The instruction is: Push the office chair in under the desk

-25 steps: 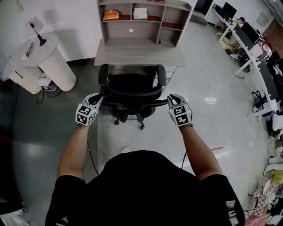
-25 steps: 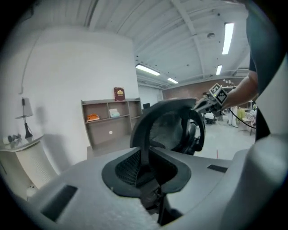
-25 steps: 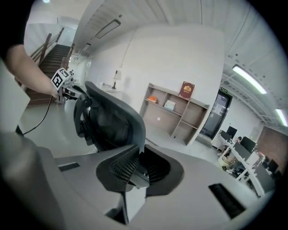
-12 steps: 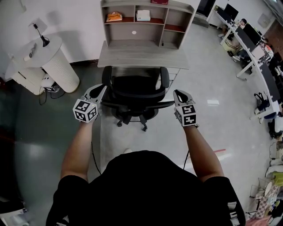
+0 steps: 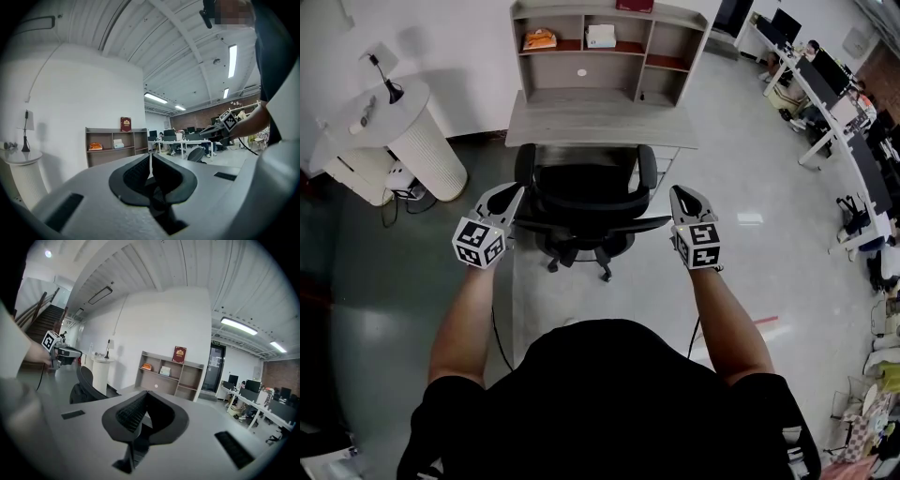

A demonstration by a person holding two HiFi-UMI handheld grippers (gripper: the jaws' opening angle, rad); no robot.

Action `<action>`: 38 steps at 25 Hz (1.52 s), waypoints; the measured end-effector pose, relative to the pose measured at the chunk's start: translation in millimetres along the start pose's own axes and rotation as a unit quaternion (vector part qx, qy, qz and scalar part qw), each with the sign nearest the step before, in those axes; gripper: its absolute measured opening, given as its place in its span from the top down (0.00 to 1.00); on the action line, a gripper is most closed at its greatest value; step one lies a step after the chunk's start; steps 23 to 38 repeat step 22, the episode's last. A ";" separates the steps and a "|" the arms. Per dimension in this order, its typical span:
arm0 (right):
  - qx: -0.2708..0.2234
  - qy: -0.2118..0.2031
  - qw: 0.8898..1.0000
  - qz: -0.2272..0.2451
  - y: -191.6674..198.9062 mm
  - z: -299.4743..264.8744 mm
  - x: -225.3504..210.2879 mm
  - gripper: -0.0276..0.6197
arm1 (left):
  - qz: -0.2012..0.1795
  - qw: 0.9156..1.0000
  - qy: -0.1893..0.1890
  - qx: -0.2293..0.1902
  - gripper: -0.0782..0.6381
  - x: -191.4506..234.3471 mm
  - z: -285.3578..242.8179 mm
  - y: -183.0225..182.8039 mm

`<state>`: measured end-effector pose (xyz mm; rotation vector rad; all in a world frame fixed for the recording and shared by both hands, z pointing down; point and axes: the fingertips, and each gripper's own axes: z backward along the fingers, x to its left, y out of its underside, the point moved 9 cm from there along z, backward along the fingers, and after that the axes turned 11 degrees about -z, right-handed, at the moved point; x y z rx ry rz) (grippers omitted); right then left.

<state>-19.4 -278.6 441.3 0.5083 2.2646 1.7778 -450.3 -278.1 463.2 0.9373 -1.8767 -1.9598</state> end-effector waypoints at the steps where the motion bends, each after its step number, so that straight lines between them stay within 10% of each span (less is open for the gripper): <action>1: -0.003 0.001 1.000 -0.001 -0.6 0.5 -0.4 0.94 | 0.001 1.000 -0.001 -0.002 0.85 1.0 1.1 -1.4; 38: -0.023 0.022 0.999 -0.038 -10.8 7.0 -21.7 0.94 | 0.015 1.000 0.009 0.002 0.85 3.1 4.3 0.3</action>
